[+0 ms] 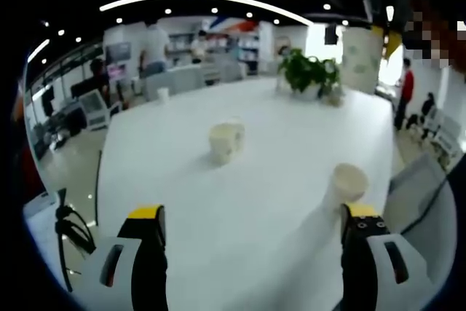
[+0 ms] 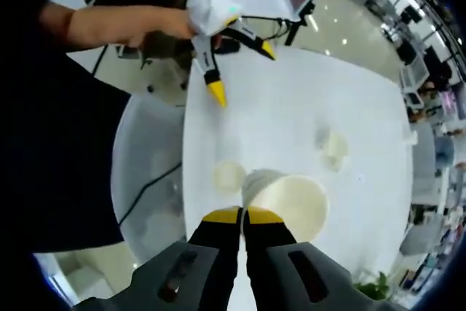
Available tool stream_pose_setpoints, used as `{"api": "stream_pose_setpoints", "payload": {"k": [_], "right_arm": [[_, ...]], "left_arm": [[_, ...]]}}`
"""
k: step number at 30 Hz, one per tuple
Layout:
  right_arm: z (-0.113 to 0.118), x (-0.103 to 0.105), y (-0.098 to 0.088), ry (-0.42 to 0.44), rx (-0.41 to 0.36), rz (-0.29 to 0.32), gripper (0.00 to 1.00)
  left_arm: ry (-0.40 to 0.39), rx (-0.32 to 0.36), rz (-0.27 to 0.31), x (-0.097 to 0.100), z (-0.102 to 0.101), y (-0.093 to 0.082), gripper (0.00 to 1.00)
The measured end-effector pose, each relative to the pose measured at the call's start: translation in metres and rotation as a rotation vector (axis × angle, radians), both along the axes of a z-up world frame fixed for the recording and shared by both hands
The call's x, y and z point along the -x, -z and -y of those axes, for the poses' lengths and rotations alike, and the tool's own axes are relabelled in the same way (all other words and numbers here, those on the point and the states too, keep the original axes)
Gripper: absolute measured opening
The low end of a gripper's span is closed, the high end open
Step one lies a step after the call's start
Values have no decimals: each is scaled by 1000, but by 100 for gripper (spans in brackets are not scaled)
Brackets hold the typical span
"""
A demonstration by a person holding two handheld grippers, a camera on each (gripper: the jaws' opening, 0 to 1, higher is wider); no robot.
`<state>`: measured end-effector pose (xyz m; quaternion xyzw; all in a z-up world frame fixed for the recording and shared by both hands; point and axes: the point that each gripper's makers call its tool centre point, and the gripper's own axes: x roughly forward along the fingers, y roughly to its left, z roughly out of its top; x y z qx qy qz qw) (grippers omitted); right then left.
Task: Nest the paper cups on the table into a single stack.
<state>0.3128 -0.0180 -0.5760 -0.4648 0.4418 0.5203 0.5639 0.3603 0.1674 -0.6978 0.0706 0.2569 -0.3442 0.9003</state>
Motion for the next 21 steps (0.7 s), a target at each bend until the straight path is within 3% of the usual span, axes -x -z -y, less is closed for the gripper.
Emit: {"api": "stream_pose_setpoints", "payload": {"k": [21], "right_arm": [[-2,11,19,2,20,-12,0]], "left_arm": [[1,-5,4,2,1,2,98]]}}
